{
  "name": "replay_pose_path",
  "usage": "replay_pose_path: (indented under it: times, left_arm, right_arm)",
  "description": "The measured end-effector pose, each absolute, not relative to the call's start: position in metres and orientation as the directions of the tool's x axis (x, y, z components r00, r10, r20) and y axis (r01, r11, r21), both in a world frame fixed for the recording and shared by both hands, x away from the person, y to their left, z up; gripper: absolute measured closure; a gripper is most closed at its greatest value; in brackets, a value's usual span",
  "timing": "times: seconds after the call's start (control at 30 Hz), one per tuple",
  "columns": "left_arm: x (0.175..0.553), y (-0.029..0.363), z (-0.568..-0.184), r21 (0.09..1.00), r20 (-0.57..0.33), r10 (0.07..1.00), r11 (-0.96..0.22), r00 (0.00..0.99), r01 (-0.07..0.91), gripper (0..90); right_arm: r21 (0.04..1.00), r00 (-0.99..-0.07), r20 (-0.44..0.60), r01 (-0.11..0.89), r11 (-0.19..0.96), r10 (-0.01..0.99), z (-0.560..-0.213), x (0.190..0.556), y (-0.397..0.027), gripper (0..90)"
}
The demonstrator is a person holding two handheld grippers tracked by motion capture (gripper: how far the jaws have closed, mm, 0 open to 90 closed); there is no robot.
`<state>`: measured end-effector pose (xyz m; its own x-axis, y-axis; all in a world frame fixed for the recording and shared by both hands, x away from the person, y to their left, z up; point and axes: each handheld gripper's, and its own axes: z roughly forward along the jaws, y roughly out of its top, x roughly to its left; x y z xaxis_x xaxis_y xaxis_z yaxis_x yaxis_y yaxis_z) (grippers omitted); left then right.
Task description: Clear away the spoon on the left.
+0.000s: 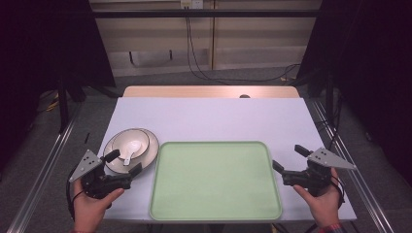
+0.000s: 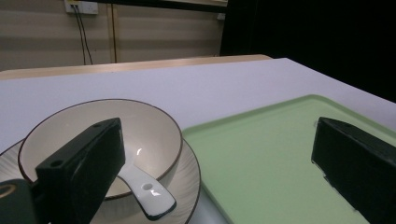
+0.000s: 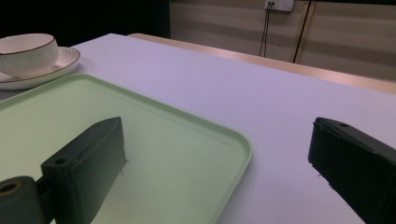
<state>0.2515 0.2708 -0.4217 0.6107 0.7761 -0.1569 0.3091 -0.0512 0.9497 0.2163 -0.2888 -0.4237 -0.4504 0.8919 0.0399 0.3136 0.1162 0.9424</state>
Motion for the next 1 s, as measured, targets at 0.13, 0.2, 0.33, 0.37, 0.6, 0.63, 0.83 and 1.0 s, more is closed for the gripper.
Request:
replay_pose_path:
  times: [0.13, 0.2, 0.33, 0.37, 0.6, 0.63, 0.83, 1.0]
  left_arm:
    - [0.252, 0.271, -0.423, 0.947, -0.146, 0.791, -0.061, 0.594, 0.314, 2.6]
    - [0.253, 0.272, -0.424, 0.946, -0.148, 0.789, -0.063, 0.597, 0.318, 2.7]
    - [0.252, 0.272, -0.426, 0.944, -0.145, 0.796, -0.067, 0.587, 0.323, 3.4]
    - [0.252, 0.272, -0.426, 0.944, -0.145, 0.796, -0.067, 0.587, 0.323, 3.4]
    - [0.246, 0.28, -0.429, 0.936, -0.128, 0.819, -0.086, 0.559, 0.34, 4.8]
    - [0.246, 0.28, -0.429, 0.936, -0.128, 0.819, -0.086, 0.559, 0.34, 4.9]
    - [0.24, 0.284, -0.431, 0.935, -0.129, 0.818, -0.089, 0.561, 0.344, 9.6]
    - [0.238, 0.285, -0.435, 0.923, -0.119, 0.827, -0.112, 0.55, 0.367, 16.0]
  right_arm:
    - [0.942, -0.448, 0.034, 0.313, 0.121, 0.893, -0.425, 0.216, -0.289, 3.2]
    - [0.944, -0.453, 0.031, 0.305, 0.122, 0.891, -0.426, 0.216, -0.288, 3.2]
    - [0.941, -0.466, 0.023, 0.31, 0.139, 0.884, -0.427, 0.217, -0.285, 3.1]
    - [0.941, -0.466, 0.023, 0.31, 0.139, 0.884, -0.427, 0.217, -0.285, 3.1]
    - [0.94, -0.474, 0.004, 0.302, 0.158, 0.881, -0.428, 0.223, -0.28, 3.1]
    - [0.94, -0.474, 0.004, 0.302, 0.158, 0.881, -0.428, 0.223, -0.28, 3.1]
    - [0.94, -0.482, 0.002, 0.299, 0.163, 0.876, -0.429, 0.228, -0.276, 3.2]
    - [0.941, -0.493, -0.016, 0.288, 0.18, 0.87, -0.429, 0.23, -0.271, 3.3]
